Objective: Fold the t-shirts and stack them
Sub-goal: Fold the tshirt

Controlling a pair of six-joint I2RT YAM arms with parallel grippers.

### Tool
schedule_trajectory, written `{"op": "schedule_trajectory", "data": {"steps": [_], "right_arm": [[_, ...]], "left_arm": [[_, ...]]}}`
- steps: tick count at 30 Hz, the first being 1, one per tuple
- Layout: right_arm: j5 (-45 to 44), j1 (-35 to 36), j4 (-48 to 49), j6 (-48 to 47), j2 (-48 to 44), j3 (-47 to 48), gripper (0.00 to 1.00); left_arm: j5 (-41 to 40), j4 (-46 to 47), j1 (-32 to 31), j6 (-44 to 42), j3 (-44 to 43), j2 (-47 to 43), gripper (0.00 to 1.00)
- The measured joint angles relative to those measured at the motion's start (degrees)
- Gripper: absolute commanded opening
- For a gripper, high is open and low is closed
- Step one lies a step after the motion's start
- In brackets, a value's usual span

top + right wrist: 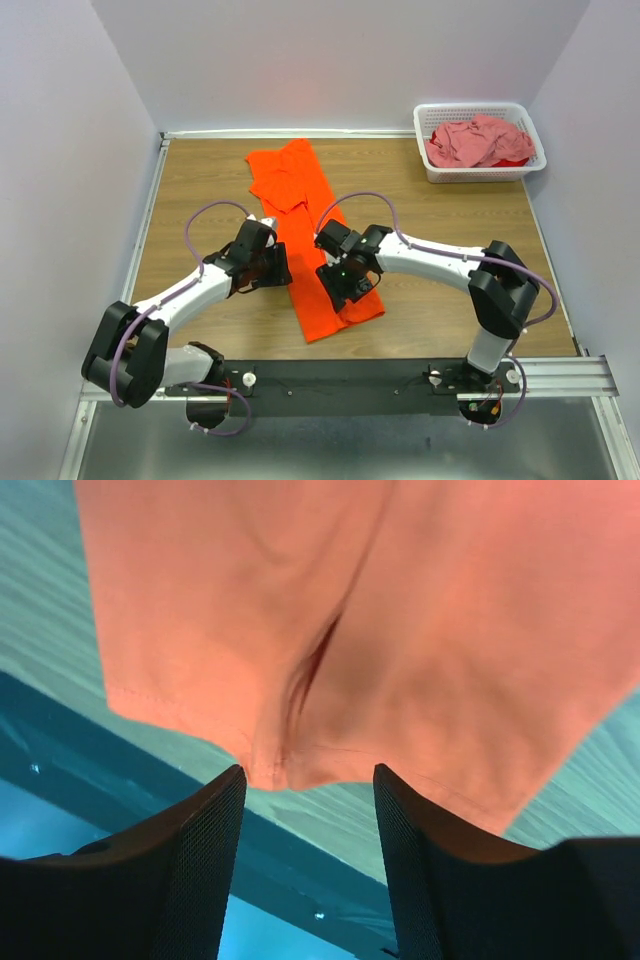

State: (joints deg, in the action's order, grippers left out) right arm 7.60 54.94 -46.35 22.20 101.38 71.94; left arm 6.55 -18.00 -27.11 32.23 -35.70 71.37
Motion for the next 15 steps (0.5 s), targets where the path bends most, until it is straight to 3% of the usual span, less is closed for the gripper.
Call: {"op": "schedule_trajectory", "data": {"steps": [4, 6, 15], "right_arm": [[-1.84, -0.31, 0.31, 1.38, -0.94, 0.00, 0.37], [-1.31, -0.31, 0.98, 1.97, -0.94, -0.13, 0.32], [7.26, -0.31, 10.91, 3.52, -1.53, -4.50, 0.29]], "left_arm": [[0.20, 0.50, -0.02, 0.22, 0.24, 0.04, 0.58], [0.17, 0.66, -0.02, 0.26, 0.24, 0.11, 0.58], [-2.25, -0.76, -0.02, 5.20, 0.44, -4.61, 0.62]]}}
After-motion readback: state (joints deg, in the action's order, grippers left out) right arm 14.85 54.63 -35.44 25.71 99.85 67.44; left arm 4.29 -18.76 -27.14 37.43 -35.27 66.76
